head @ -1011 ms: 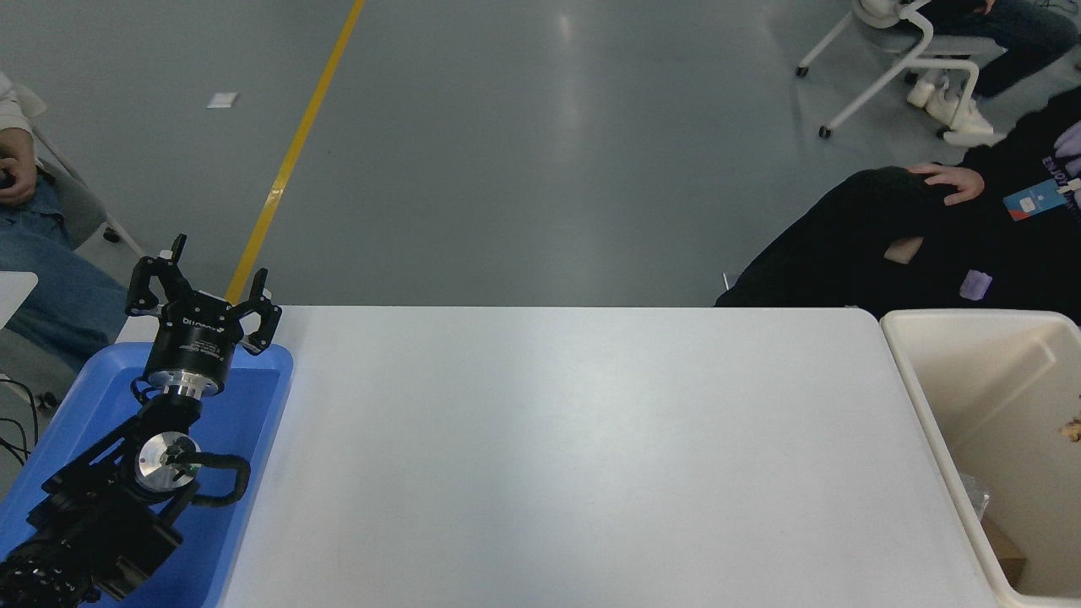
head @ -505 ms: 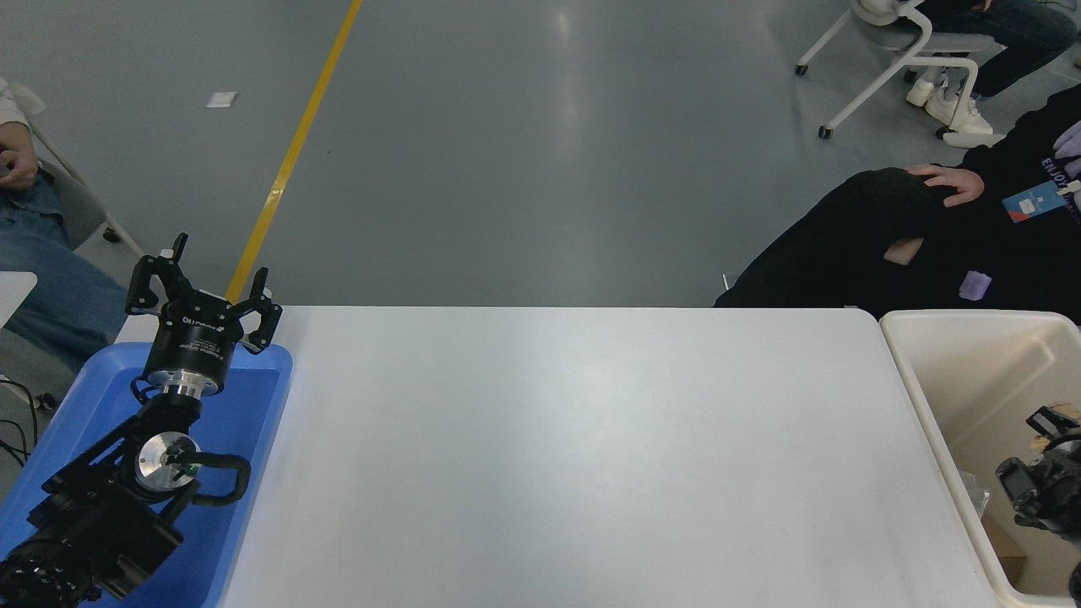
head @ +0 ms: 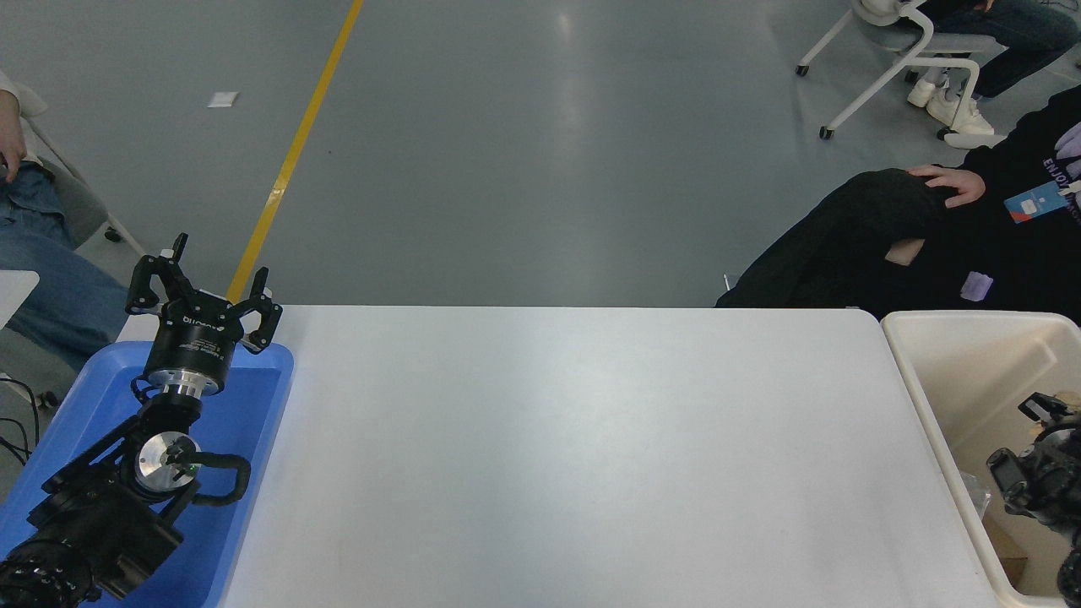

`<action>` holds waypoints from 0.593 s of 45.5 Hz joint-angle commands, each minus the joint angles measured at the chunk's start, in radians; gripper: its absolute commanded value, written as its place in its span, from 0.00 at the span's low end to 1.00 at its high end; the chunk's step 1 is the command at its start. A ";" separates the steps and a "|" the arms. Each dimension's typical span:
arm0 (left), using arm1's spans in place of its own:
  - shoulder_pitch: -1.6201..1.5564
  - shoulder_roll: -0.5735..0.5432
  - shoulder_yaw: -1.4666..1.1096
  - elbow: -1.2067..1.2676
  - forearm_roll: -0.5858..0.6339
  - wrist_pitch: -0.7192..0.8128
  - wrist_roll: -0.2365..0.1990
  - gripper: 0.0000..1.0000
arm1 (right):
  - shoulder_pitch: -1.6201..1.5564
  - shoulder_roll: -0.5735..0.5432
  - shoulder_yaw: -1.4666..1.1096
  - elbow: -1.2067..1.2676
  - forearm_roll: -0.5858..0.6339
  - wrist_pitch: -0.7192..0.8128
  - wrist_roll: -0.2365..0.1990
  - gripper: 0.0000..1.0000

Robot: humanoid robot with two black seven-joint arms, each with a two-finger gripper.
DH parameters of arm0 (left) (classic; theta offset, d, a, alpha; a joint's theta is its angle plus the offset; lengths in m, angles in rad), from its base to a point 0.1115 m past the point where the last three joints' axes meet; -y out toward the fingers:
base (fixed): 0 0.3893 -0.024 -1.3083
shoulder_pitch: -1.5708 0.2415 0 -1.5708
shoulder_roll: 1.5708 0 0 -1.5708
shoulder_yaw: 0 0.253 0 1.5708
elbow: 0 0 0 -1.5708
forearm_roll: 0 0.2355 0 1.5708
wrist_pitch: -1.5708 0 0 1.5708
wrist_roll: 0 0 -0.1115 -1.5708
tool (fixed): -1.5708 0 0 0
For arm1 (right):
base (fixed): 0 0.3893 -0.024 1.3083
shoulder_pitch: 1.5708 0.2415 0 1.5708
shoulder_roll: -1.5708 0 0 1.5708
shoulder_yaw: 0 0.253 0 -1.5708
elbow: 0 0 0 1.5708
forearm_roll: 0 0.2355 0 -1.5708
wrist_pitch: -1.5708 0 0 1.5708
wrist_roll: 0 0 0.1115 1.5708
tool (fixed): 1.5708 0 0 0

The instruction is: Pick up paper ball place in dustbin

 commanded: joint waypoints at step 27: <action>0.000 0.000 0.000 0.000 0.000 0.000 0.000 0.99 | 0.264 -0.243 -0.014 0.502 0.004 0.009 -0.003 0.99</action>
